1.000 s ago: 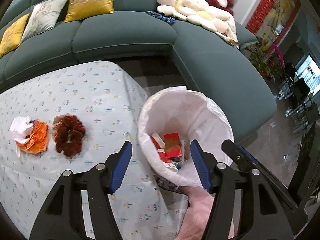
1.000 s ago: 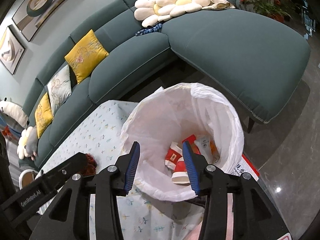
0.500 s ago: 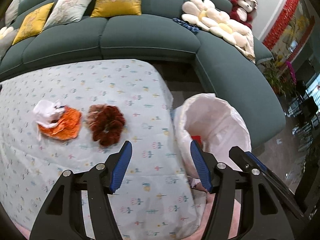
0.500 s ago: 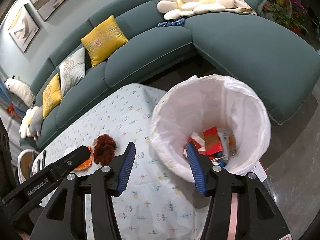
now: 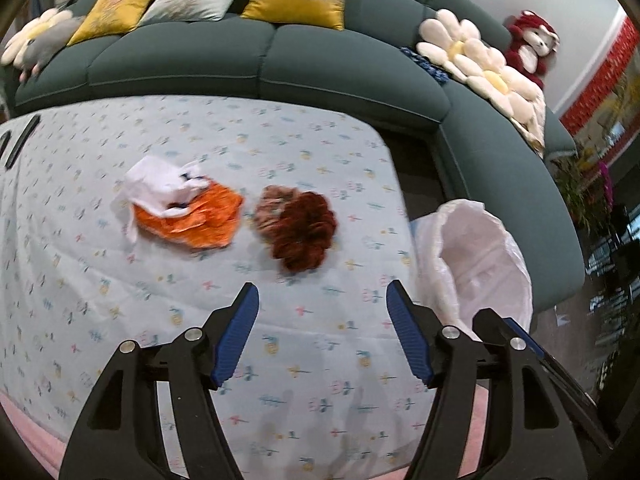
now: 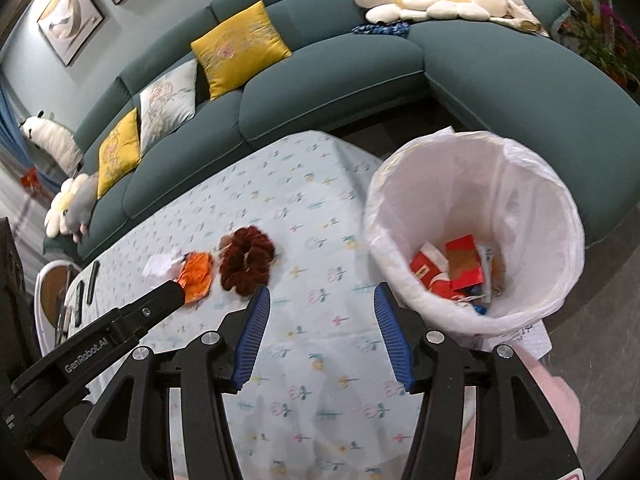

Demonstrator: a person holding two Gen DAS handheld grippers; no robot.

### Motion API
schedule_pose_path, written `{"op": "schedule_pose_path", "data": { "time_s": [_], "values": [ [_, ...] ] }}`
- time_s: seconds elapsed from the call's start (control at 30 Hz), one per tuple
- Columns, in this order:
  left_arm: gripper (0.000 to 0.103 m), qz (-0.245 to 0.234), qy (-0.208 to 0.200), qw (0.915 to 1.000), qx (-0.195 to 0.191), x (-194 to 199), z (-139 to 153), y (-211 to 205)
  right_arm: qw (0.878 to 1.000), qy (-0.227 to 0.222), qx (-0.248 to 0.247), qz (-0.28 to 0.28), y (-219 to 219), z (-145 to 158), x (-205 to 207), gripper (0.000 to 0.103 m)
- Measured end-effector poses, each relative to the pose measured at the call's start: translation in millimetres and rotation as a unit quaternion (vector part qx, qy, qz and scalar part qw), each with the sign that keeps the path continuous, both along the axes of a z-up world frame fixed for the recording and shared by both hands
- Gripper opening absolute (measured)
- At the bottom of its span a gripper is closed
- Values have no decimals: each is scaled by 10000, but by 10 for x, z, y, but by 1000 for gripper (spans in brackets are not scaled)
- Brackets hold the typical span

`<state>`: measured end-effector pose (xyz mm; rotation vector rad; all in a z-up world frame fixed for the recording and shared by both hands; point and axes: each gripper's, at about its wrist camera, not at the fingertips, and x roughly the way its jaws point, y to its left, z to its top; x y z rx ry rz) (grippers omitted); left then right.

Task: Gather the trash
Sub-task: 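Move both open tools back toward the white glove and orange bag, then grasp the white glove with the left tool while the right tool grasps the orange bag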

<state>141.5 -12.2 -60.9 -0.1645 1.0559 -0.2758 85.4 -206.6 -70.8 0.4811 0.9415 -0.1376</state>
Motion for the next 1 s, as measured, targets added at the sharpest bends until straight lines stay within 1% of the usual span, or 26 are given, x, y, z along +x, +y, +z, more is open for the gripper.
{"op": "schedule_pose_path", "data": {
  "time_s": [0.07, 0.1, 0.13, 0.37, 0.57, 0.73, 0.83, 1.0],
  "values": [
    [66, 131, 45, 9999, -17, 2, -46, 125, 10000, 35, -16, 68, 83, -12, 11, 53],
    [71, 223, 96, 9997, -48, 6, -82, 214, 9999, 64, -32, 108, 125, -23, 21, 53],
    [72, 324, 135, 9994, -56, 8, -111, 291, 9999, 89, -44, 142, 168, -34, 29, 53],
    [72, 788, 261, 9965, -80, 19, -288, 793, 9983, 254, -119, 508, 525, -128, 120, 53],
    [72, 998, 270, 9946, -7, 119, -350, 1125, 9955, 378, -144, 862, 884, -220, 289, 53],
    [72, 1041, 228, 9942, 107, 309, -386, 1361, 9926, 509, -90, 1101, 1160, -331, 508, 53],
    [72, 1126, 238, 9933, 70, 509, -408, 1544, 9905, 594, -55, 1236, 1334, -413, 683, 53],
    [72, 1114, 221, 9935, 37, 902, -425, 1686, 9883, 714, 3, 1350, 1597, -548, 1013, 53]
  ]
}}
